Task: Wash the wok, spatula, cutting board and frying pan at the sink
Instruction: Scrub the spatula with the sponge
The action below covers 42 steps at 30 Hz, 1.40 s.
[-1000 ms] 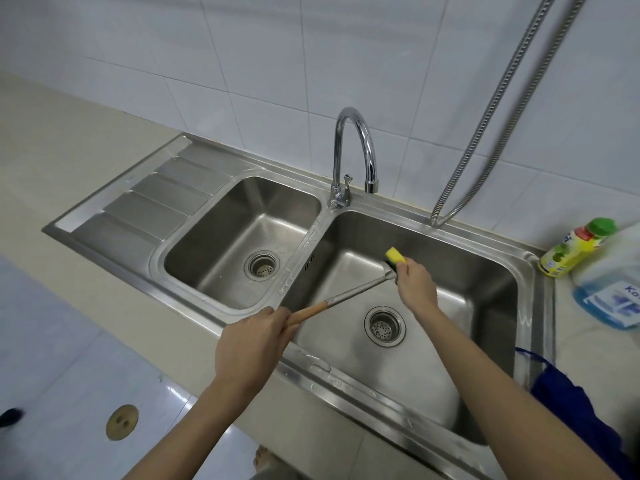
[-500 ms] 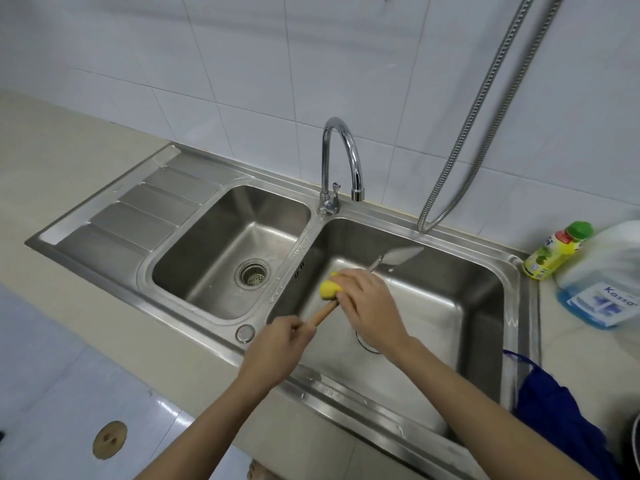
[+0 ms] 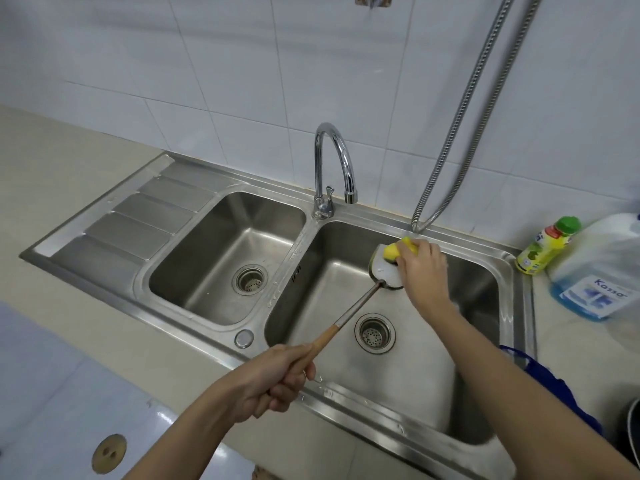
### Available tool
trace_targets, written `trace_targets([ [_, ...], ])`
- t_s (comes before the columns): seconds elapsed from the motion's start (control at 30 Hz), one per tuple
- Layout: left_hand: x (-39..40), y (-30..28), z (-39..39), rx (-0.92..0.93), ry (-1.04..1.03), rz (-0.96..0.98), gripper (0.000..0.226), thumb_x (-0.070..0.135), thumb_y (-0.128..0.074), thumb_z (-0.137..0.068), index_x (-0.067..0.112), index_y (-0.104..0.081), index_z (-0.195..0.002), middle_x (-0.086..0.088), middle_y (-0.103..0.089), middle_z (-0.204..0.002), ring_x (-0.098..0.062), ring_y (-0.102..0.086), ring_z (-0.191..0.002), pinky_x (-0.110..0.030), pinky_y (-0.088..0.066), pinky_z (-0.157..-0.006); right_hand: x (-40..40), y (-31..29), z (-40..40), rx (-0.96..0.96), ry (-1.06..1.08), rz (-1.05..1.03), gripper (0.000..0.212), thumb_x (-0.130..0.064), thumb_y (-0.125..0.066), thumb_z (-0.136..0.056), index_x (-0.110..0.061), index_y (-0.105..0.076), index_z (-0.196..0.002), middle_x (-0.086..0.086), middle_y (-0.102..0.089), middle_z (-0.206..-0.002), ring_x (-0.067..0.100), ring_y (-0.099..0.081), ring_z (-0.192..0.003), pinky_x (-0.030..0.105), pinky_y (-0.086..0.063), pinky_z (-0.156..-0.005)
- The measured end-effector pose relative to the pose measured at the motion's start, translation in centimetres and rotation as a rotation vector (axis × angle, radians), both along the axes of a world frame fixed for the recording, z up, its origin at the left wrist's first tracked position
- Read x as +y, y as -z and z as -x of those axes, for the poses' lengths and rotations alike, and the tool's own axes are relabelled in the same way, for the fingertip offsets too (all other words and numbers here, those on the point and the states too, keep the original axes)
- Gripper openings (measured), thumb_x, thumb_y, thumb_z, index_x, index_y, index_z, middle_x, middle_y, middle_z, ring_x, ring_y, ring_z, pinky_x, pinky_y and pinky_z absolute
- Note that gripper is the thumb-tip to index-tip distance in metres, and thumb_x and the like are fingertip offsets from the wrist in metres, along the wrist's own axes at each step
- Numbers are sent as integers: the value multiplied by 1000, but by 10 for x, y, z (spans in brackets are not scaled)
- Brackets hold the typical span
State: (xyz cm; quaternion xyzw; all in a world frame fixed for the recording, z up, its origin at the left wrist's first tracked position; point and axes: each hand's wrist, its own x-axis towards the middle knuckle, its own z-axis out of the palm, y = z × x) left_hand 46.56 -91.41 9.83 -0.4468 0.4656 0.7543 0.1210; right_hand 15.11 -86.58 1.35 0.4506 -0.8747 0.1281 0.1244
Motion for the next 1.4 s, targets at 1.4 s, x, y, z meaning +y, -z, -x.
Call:
trace_targets([
  [1.4,3,-1,-31,-254,191,1643,26,56,-58,-85,33,-52,-73,13,-49,-55,-2,-47,-49,-15,-22,-43,-24,-67,-11,-473,254,-392,37,-26,-37,-94,-12,-58,-120,17,-53,-130,37,-45,-120,41,-38,-97],
])
